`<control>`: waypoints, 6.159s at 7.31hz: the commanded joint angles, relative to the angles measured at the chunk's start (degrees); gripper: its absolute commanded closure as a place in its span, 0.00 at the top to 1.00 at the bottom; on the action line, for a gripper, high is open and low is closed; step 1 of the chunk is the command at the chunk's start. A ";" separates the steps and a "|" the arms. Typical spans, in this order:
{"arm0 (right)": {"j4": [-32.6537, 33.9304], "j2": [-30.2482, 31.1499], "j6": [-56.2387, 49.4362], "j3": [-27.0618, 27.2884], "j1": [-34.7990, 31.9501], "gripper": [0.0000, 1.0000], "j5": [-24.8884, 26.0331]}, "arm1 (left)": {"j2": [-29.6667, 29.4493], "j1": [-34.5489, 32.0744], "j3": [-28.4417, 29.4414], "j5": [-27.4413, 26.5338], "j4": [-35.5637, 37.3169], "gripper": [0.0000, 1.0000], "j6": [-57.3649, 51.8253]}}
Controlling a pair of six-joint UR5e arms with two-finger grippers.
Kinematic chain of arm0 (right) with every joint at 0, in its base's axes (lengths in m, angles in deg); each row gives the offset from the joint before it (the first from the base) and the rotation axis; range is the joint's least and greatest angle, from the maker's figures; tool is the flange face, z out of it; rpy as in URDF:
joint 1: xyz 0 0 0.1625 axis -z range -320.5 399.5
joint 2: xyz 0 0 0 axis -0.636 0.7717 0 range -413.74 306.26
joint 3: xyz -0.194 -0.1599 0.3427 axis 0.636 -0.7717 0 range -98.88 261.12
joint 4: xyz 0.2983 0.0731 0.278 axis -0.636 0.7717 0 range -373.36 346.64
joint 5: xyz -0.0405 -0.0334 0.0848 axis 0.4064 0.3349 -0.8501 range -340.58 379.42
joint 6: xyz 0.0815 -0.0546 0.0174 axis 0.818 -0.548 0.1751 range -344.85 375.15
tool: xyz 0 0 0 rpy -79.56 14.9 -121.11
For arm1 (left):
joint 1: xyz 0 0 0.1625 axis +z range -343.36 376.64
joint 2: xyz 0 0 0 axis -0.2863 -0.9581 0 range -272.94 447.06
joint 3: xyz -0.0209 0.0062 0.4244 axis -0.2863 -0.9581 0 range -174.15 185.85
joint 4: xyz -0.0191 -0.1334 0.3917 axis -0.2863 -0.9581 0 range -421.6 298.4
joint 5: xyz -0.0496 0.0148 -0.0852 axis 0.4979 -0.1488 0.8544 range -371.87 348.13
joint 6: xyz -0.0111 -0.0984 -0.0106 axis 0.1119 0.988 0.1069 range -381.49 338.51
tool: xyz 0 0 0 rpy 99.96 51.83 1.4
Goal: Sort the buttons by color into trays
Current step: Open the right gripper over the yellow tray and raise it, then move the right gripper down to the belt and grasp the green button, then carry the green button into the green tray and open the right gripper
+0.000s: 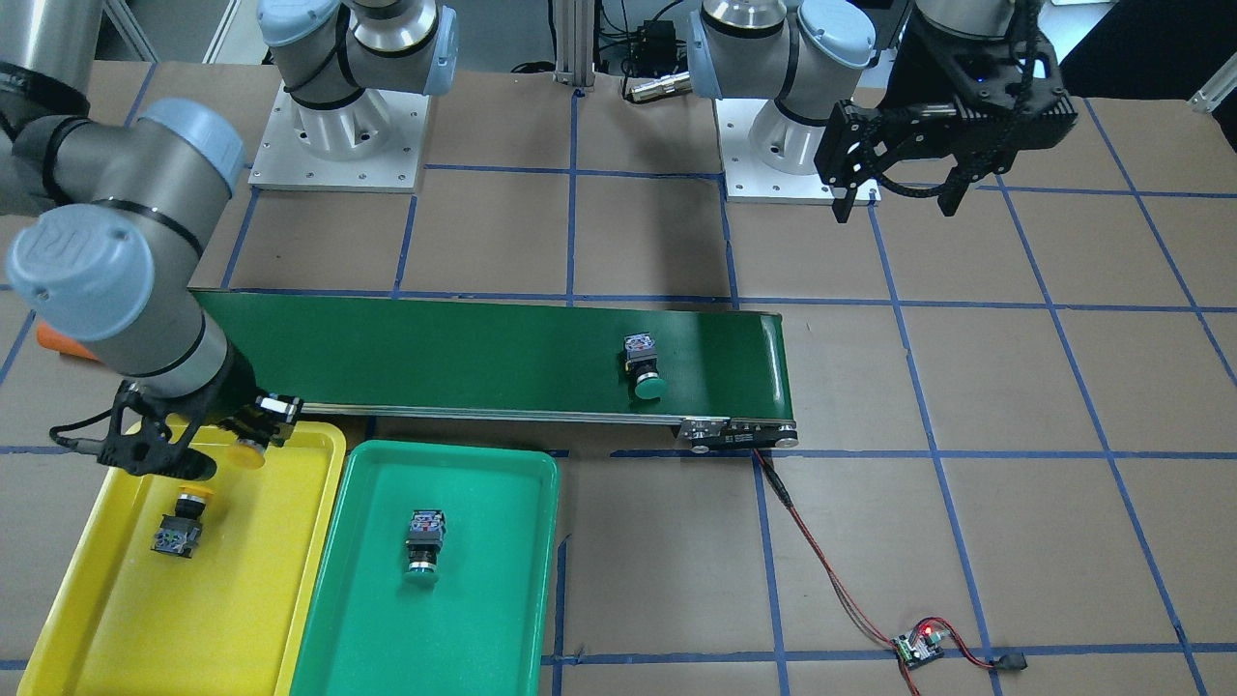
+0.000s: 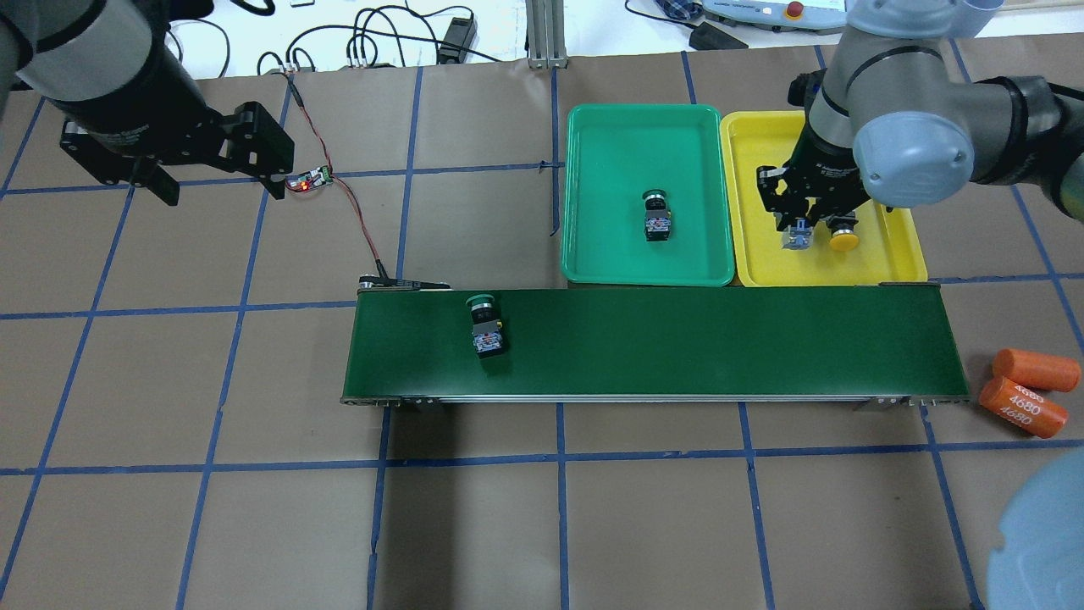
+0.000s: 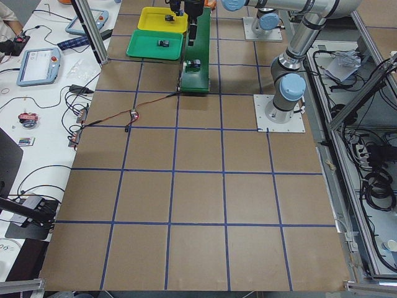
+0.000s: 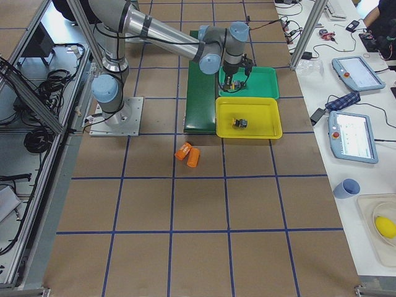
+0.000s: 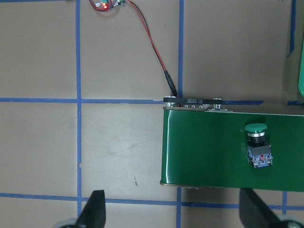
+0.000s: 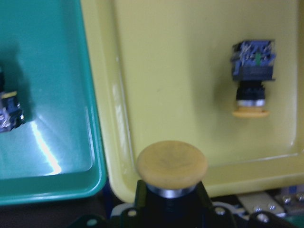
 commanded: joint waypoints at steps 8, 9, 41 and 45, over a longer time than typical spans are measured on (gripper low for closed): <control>14.19 -9.87 -3.41 -2.54 2.57 1.00 1.47 | -12.51 -3.91 12.99 -0.27 -9.66 1.00 -0.26; 11.92 -6.63 -3.40 -2.36 2.31 1.00 1.29 | -12.77 -4.70 12.11 -0.37 -8.88 1.00 -0.08; 9.88 0.90 15.89 1.53 -13.28 0.00 -2.06 | -8.56 -1.99 7.27 4.99 -1.92 1.00 0.27; 16.28 -10.36 14.52 -5.52 -10.44 0.04 -2.93 | -8.56 -2.07 7.27 4.99 -2.01 1.00 0.36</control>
